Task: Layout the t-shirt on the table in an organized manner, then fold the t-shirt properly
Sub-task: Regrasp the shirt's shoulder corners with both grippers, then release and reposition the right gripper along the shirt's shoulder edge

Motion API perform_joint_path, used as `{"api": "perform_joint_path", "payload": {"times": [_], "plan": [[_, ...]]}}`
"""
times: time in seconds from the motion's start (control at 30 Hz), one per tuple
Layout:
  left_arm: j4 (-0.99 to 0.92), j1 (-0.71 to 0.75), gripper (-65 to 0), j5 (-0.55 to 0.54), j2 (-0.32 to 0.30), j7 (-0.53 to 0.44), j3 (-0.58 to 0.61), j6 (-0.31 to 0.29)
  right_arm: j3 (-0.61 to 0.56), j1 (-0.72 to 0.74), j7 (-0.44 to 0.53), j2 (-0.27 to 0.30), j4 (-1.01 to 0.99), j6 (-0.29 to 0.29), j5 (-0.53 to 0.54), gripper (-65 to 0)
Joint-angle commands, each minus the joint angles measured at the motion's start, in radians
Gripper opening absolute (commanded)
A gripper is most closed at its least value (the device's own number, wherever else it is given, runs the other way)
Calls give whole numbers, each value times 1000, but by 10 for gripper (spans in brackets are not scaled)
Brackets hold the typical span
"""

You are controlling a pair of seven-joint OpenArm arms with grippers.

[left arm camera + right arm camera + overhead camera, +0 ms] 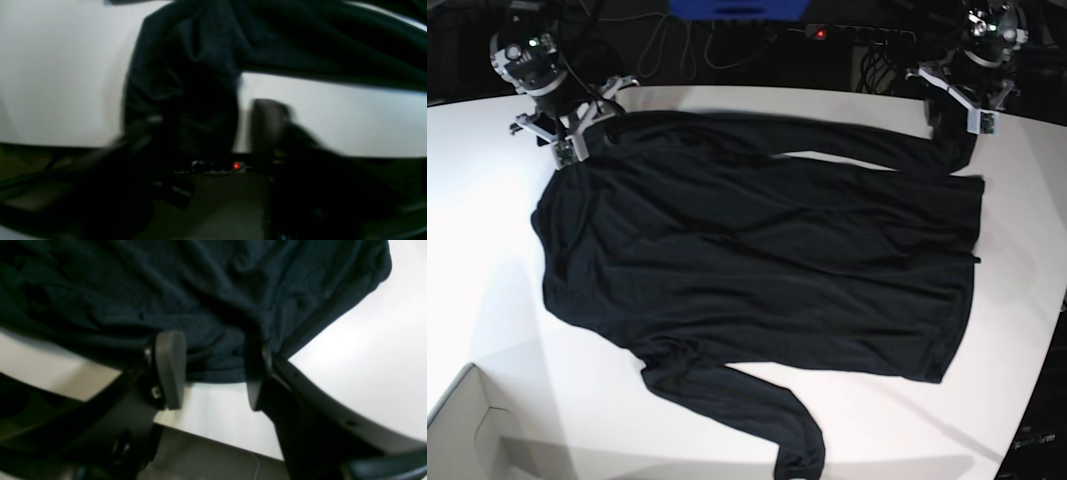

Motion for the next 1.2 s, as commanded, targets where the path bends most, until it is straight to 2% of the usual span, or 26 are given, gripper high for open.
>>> {"api": "perform_joint_path", "payload": {"times": [0.0, 0.07, 0.17, 0.2, 0.3, 0.5, 0.8, 1.0, 1.17], "plan": [[-5, -13, -456, 4, -15, 18, -2, -1, 3, -4, 19, 4, 20, 1, 12, -365], [-15, -24, -547, 4, -15, 16, -8, -1, 3, -7, 19, 4, 20, 1, 12, -365], [11, -24, -640, 1, -26, 13, -11, -1, -10, -26, 21, 4, 22, 2, 12, -363], [31, -20, -650, -5, -34, 15, -11, -1, -28, -33, 21, 7, 28, 2, 12, -363], [107, -17, -649, -5, -38, 15, -18, -1, -80, -55, 21, 24, 46, 2, 12, -362], [257, -20, -649, -7, -35, 15, -126, -3, -212, -76, 21, 87, 49, 11, 12, -362], [280, -43, -649, -11, -64, 15, -171, -3, -303, -65, 19, 84, 22, 10, 12, -362], [298, -43, -649, -163, -66, 18, -265, -3, -340, -47, 19, 84, -34, 10, 12, -363], [288, -34, -649, -180, -64, 18, -265, -3, -340, -32, 21, 58, -43, 8, 12, -363]]}}
